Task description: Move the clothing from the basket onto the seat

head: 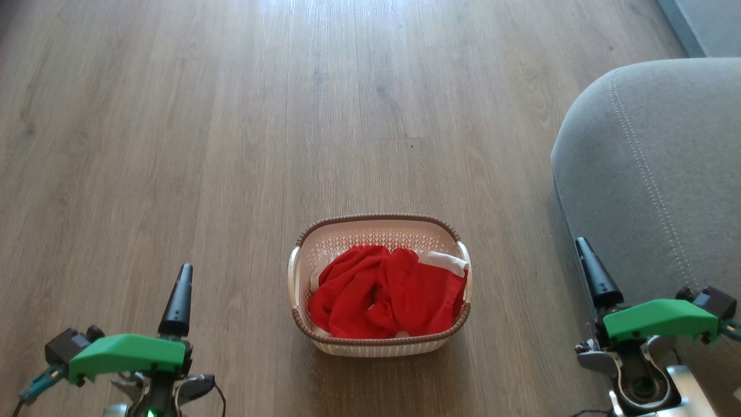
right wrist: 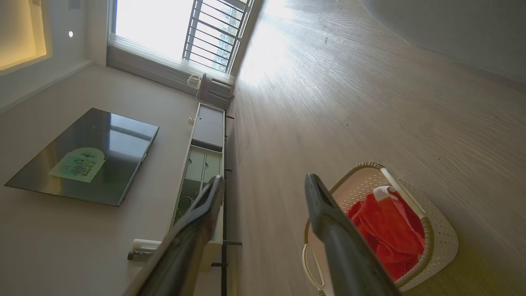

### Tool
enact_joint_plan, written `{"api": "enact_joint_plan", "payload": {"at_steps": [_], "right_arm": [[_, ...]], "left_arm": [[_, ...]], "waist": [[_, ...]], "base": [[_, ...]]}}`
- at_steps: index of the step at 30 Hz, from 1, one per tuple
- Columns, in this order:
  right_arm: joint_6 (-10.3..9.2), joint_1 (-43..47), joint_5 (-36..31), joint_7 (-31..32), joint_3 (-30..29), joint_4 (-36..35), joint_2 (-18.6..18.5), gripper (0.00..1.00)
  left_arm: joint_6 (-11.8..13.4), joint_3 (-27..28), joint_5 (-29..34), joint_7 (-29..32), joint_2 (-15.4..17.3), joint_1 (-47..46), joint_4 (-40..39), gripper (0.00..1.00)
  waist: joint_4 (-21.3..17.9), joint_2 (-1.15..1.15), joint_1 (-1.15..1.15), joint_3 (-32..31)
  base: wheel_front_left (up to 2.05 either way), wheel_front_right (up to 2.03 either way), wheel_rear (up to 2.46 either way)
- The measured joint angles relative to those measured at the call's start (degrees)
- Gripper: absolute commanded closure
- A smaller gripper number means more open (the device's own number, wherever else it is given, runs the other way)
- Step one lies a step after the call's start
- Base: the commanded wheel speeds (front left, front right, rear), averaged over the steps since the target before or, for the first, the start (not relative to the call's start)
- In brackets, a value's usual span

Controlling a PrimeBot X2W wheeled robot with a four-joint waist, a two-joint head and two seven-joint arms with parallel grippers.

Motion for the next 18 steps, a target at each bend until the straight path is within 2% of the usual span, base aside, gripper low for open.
{"api": "enact_joint_plan", "payload": {"at_steps": [18], "right_arm": [[0.0,-2.3,-11.9,-2.7,3.1,1.0,-1.5,0.0]], "left_arm": [[0.0,0.1,13.4,-2.7,0.0,-1.4,-0.9,0.0]], "waist": [[0.3,0.0,0.0,-0.2]], "base": [[0.0,0.0,0.0]]}}
